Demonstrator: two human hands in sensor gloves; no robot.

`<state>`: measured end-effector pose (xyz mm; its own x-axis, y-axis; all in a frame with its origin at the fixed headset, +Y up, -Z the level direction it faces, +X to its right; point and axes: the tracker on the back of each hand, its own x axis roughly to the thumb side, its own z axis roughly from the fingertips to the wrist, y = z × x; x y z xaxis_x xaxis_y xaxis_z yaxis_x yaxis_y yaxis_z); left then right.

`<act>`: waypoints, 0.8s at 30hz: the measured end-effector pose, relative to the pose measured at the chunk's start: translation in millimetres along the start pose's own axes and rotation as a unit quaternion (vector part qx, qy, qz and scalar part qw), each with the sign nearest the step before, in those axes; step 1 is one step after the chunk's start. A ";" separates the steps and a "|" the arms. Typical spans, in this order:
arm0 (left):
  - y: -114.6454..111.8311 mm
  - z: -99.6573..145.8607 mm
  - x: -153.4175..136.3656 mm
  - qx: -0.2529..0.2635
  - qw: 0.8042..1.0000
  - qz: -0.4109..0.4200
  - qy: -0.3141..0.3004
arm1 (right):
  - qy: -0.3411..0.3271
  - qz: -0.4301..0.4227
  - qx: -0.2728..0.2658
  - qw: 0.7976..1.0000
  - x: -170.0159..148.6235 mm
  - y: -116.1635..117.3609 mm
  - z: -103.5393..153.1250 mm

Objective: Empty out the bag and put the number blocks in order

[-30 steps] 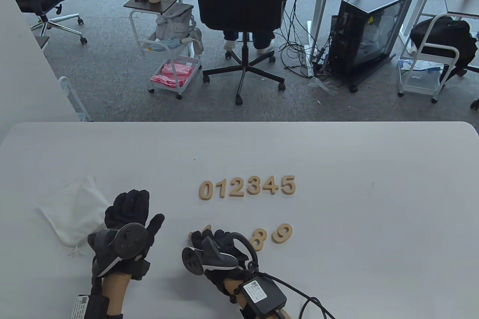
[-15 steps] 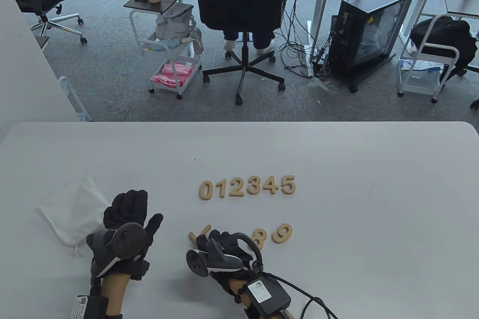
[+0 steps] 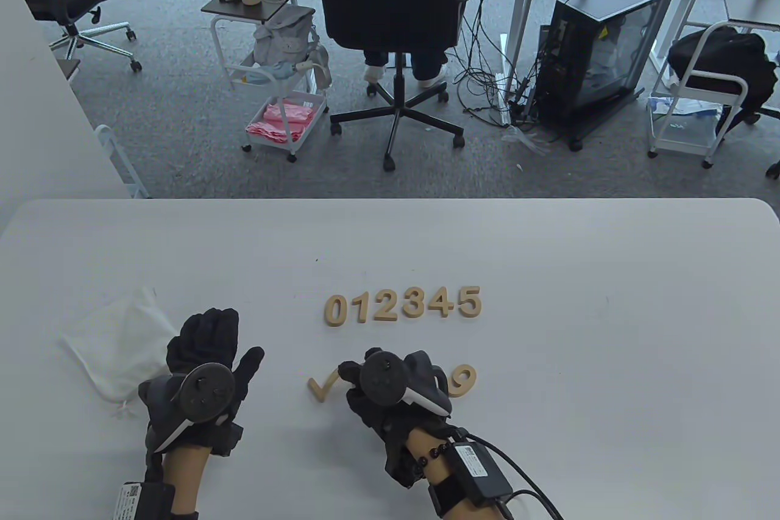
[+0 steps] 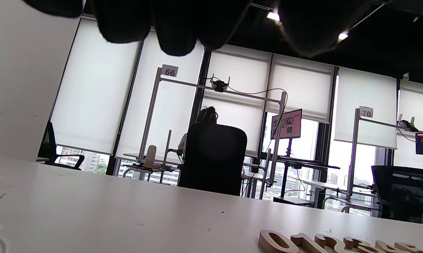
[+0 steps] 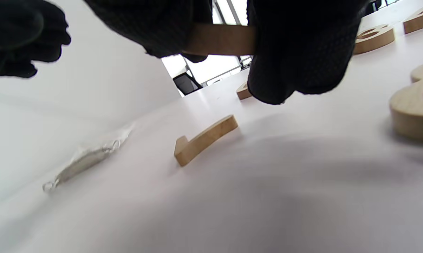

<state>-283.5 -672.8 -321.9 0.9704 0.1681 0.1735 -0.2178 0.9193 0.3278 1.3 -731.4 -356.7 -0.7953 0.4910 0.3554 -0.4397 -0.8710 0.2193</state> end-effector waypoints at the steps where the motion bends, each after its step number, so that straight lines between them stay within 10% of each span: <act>1: -0.1 0.0 0.1 0.000 1.000 -0.001 0.000 | 0.008 -0.009 -0.012 1.000 -5.0 -7.7 2.0; 24: 0.8 -0.1 1.3 0.004 1.000 -0.009 -0.003 | 0.120 0.114 -0.205 0.965 -109.1 -124.1 33.2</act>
<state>-282.4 -671.8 -321.6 0.9737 0.1493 0.1722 -0.2007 0.9195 0.3379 156.5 -676.3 -392.5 -0.9432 0.3095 0.1211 -0.3302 -0.9140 -0.2358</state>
